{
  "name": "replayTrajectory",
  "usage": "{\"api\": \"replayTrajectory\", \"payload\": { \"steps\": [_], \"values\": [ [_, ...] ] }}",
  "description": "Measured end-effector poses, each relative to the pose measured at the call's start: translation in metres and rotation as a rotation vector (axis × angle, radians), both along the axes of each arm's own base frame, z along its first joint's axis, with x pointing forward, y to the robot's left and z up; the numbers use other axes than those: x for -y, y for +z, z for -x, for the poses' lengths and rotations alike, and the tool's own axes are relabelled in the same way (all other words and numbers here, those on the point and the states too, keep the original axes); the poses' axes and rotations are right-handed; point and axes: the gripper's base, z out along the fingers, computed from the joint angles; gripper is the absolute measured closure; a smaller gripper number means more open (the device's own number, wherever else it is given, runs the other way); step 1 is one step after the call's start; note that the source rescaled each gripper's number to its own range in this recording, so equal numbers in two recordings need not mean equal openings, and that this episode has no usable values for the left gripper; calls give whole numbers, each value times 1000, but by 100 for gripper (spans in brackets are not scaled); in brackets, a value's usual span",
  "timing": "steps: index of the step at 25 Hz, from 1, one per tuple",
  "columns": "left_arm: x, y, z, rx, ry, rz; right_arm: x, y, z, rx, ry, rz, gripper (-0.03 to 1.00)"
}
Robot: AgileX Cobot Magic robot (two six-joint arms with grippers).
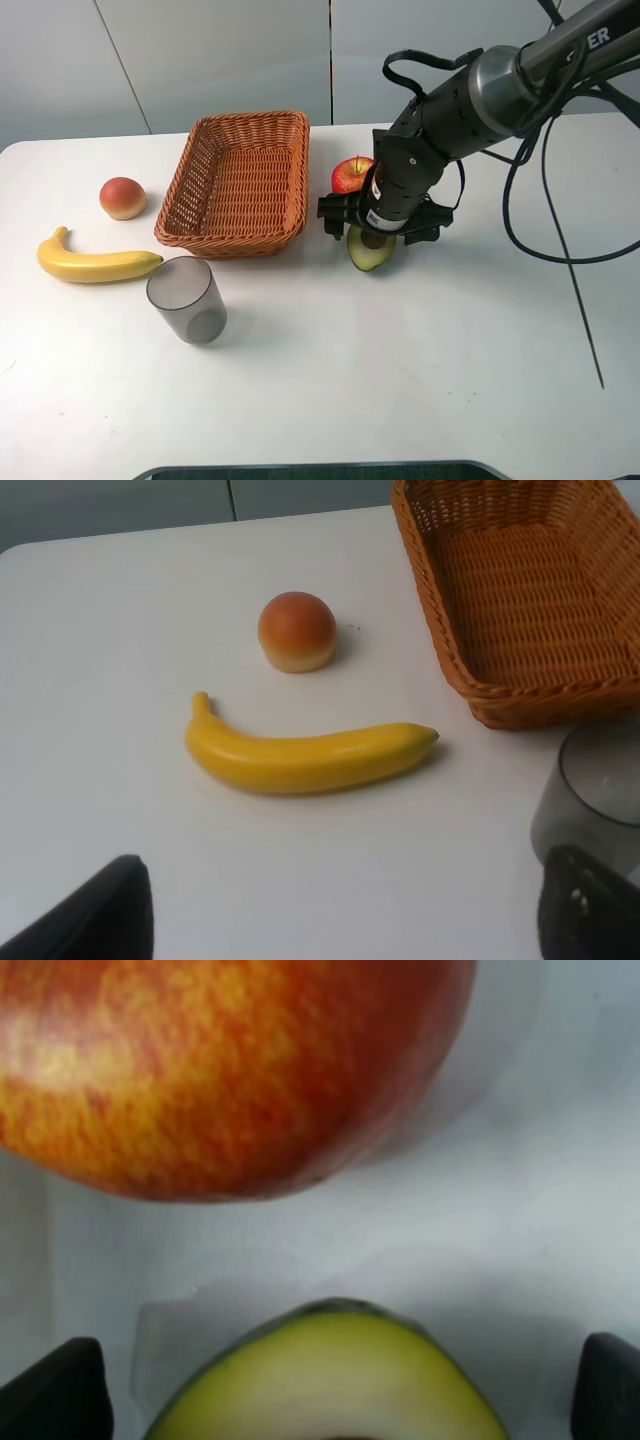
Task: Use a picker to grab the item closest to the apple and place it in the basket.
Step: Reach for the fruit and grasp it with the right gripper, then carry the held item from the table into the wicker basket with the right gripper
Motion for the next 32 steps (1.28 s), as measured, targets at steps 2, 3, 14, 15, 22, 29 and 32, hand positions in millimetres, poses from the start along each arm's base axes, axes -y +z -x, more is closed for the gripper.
{"api": "replayTrajectory", "payload": {
  "steps": [2,3,14,15,22,29,32],
  "values": [
    [0,0,0,0,0,0,0,-1,0,-2,0,1,5],
    [0,0,0,0,0,0,0,-1,0,-3,-1,3,21],
    [0,0,0,0,0,0,1,-1,1,-22,-25,8,96],
    [0,0,0,0,0,0,1,-1,1,-22,-25,8,96],
    [0,0,0,0,0,0,1,-1,1,-25,-26,11,96],
    [0,0,0,0,0,0,5,19,7,-50,1,35,96],
    [0,0,0,0,0,0,4,43,12,-55,62,10,96]
  ]
}}
